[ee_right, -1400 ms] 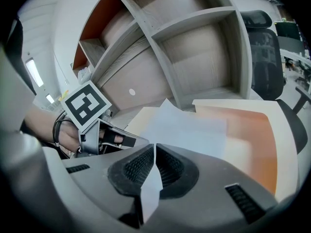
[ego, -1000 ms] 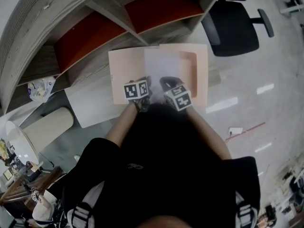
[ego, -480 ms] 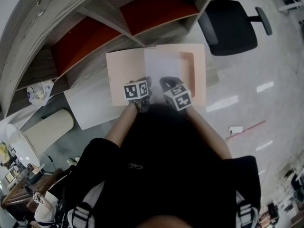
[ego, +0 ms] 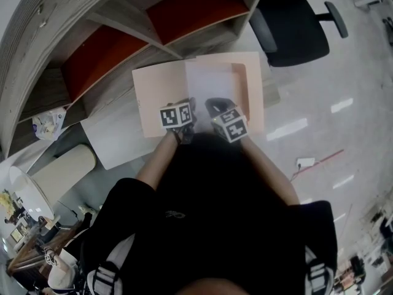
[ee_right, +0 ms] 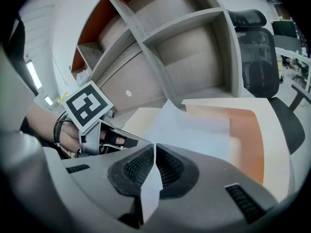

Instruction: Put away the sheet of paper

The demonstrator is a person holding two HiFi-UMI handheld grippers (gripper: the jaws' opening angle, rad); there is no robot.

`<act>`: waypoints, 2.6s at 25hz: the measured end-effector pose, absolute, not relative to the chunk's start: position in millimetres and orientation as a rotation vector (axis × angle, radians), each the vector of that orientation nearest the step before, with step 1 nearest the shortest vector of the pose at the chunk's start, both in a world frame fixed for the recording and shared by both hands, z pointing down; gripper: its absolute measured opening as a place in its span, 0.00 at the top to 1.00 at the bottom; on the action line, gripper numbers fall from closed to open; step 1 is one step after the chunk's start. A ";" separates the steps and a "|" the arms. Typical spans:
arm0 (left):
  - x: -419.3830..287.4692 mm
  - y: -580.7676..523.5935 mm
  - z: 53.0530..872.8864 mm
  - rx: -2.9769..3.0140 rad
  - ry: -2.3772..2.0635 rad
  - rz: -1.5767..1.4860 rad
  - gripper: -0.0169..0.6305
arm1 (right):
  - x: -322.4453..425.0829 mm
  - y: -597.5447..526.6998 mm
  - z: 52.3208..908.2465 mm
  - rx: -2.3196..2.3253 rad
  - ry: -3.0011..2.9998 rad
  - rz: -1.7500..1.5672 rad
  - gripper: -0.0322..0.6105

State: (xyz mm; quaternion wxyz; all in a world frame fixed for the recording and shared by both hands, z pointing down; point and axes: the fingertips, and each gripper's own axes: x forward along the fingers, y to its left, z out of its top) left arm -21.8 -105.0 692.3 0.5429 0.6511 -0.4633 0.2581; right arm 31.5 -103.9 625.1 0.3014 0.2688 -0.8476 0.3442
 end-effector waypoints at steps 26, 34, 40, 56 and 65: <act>-9.4 -104.1 693.2 1.560 -1.053 0.591 0.90 | 45.5 -99.3 619.7 0.807 -2.227 0.932 0.91; 2.5 -103.9 697.1 1.571 -1.023 0.600 0.90 | 56.0 -96.4 619.2 0.850 -2.213 0.947 0.91; 10.1 -105.0 700.1 1.570 -1.005 0.603 0.90 | 65.1 -95.3 619.2 0.880 -2.199 0.953 0.91; 30.6 -105.2 709.4 1.536 -0.935 0.571 0.90 | 78.2 -94.2 619.4 0.918 -2.171 0.956 0.91; 43.4 -107.4 711.2 1.548 -0.906 0.559 0.90 | 84.5 -92.7 619.5 0.943 -2.156 0.963 0.90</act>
